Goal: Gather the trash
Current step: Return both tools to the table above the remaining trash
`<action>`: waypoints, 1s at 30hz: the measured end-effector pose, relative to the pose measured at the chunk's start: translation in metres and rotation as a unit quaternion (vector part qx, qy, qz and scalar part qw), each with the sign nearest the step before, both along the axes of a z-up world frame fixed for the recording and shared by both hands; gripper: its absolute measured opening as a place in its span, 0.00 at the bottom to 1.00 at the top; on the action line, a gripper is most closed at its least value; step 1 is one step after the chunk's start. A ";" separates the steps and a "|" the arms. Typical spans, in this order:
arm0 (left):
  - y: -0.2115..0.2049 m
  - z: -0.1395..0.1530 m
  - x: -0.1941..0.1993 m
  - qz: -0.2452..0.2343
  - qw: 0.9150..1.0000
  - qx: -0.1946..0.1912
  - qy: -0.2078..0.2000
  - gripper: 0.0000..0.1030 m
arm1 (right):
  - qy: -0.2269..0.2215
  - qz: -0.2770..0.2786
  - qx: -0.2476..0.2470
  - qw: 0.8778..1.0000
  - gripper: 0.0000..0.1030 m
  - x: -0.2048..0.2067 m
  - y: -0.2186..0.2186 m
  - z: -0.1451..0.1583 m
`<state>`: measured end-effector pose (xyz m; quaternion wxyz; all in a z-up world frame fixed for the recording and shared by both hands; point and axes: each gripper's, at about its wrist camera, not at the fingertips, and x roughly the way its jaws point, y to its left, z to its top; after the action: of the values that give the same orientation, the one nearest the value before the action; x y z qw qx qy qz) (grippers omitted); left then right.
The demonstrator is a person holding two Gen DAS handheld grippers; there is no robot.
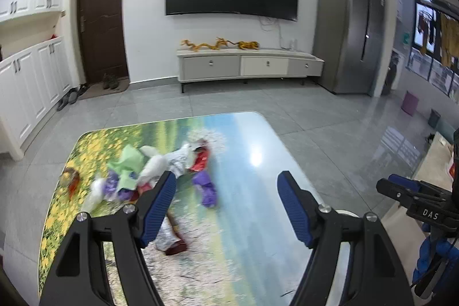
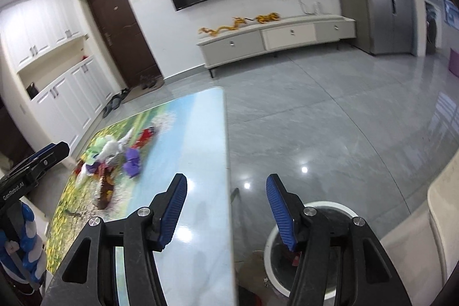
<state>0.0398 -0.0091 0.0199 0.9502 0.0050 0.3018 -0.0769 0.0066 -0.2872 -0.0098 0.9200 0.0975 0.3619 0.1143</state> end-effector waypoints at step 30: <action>0.174 -0.088 0.002 0.143 0.984 -0.063 0.080 0.70 | 0.021 0.120 -0.069 0.990 0.54 0.058 0.146 -0.006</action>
<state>0.0422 0.1646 -0.0676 0.9225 -0.1046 0.3693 0.0403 0.0646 -0.1414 -0.0159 0.8966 -0.0076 0.3970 0.1963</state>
